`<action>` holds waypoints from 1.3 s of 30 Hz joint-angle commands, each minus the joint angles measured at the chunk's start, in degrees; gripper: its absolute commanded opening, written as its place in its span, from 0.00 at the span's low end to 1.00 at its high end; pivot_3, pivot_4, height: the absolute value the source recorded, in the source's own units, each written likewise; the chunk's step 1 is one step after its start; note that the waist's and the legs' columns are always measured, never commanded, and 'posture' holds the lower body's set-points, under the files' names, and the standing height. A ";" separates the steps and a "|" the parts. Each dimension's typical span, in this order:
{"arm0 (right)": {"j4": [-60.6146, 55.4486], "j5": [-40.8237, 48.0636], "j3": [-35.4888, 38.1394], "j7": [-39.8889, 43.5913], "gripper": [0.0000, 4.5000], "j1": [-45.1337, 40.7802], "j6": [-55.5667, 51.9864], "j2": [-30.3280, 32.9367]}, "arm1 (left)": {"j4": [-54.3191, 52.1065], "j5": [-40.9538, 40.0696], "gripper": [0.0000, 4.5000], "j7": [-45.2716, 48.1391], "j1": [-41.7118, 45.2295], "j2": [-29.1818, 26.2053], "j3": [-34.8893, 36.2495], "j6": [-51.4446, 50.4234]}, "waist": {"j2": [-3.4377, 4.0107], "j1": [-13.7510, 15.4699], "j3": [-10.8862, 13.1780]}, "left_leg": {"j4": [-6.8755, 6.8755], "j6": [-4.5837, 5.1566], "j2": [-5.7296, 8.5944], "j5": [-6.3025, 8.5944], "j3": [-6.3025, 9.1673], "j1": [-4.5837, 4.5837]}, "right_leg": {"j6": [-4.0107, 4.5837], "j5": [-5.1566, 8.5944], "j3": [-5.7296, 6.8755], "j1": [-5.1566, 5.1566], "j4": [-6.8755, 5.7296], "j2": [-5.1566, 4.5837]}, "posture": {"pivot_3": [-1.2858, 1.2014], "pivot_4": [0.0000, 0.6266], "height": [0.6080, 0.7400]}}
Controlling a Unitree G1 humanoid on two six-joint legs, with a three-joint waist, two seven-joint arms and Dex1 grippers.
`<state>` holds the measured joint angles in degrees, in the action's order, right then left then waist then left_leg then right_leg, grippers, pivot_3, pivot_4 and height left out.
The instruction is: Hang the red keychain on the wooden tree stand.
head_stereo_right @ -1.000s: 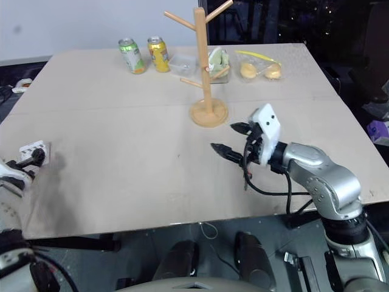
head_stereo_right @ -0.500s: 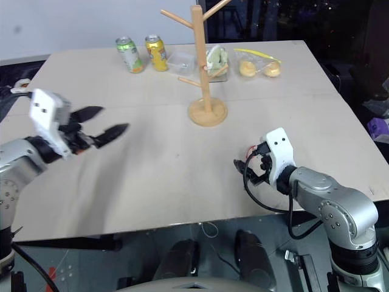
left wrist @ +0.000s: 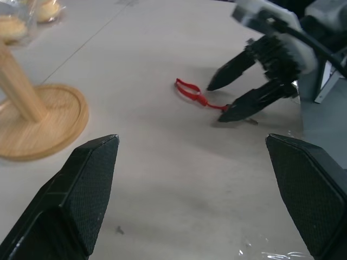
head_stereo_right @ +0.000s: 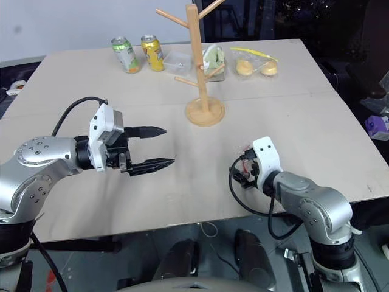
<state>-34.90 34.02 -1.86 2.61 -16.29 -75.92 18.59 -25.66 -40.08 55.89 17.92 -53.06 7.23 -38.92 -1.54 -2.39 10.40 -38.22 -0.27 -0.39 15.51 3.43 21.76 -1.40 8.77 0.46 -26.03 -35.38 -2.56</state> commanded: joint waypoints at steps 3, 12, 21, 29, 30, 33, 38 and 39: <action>1.50 -3.38 -0.82 -0.93 1.00 -1.43 1.11 -1.93 | -0.69 0.87 0.99 0.31 1.23 -0.12 -0.05 0.77 | 0.00 0.02 0.00 | 0.00 0.00 0.00 0.00 0.00 0.02 | 0.00 0.00 0.00 0.00 0.01 0.00 | 0.52 0.24 1.00; 4.01 -6.11 -4.45 2.24 0.71 -3.25 3.72 -2.90 | -1.55 0.88 1.00 -1.42 0.65 0.18 0.78 0.57 | 0.00 -0.04 0.00 | 0.00 0.00 -0.04 0.00 0.04 -0.03 | 0.00 0.00 -0.01 0.01 -0.03 0.06 | 0.52 0.24 1.00; 7.31 -10.06 -7.41 5.80 0.01 -3.04 9.40 -0.40 | -3.20 -0.26 1.00 -3.15 -0.45 -0.12 2.32 -0.74 | 0.00 -0.04 0.00 | 0.00 0.00 -0.02 0.00 0.03 -0.02 | 0.00 0.00 -0.03 0.01 -0.02 0.07 | 0.52 0.24 1.00; 3.97 -12.72 -8.15 15.12 0.01 0.18 26.29 4.83 | -3.92 -1.98 1.00 -3.33 -2.56 -1.34 6.54 -2.53 | 0.00 0.00 0.01 | -0.01 0.00 -0.02 0.00 0.02 -0.01 | 0.00 0.00 -0.04 0.01 0.00 0.06 | 0.52 0.24 1.00; 3.29 -12.28 -7.24 16.67 0.01 0.31 29.43 4.65 | -3.65 -2.50 1.00 -3.60 -2.82 -1.56 7.87 -3.14 | 0.00 -0.07 0.01 | -0.01 0.00 -0.02 0.00 0.02 -0.01 | 0.00 0.00 -0.04 0.00 0.00 0.06 | 0.52 0.24 1.00; 3.28 -12.88 -5.37 17.72 0.01 -1.34 36.92 2.67 | -2.96 -5.88 1.00 -6.22 -2.17 -0.52 11.96 -5.76 | -0.01 -0.13 0.02 | 0.00 0.00 -0.07 0.00 0.03 -0.05 | 0.00 0.00 -0.04 0.01 -0.02 0.11 | 0.52 0.24 1.00; 9.26 -19.66 -6.34 14.57 0.01 -8.22 50.25 -3.07 | -2.49 -12.90 1.00 -14.21 -0.32 3.97 17.94 -9.28 | -0.01 -0.11 0.02 | -0.02 0.00 -0.12 0.00 0.04 -0.07 | -0.01 -0.01 -0.06 0.01 -0.06 0.20 | 0.52 0.24 1.00; 10.72 -21.03 -6.61 14.12 0.01 -9.44 52.51 -3.99 | -2.16 -14.06 1.00 -16.08 0.40 4.80 18.81 -9.81 | -0.01 -0.06 0.02 | -0.02 0.00 -0.12 -0.01 0.05 -0.08 | -0.01 -0.01 -0.06 0.01 -0.07 0.20 | 0.52 0.24 1.00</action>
<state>-24.48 14.87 -8.62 17.63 -24.63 -27.79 15.22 -27.77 -51.94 42.43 17.02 -48.50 23.06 -48.24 -1.55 -2.45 10.42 -38.24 -0.28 -0.51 15.50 3.50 21.69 -1.43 8.74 0.40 -26.01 -35.46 -2.35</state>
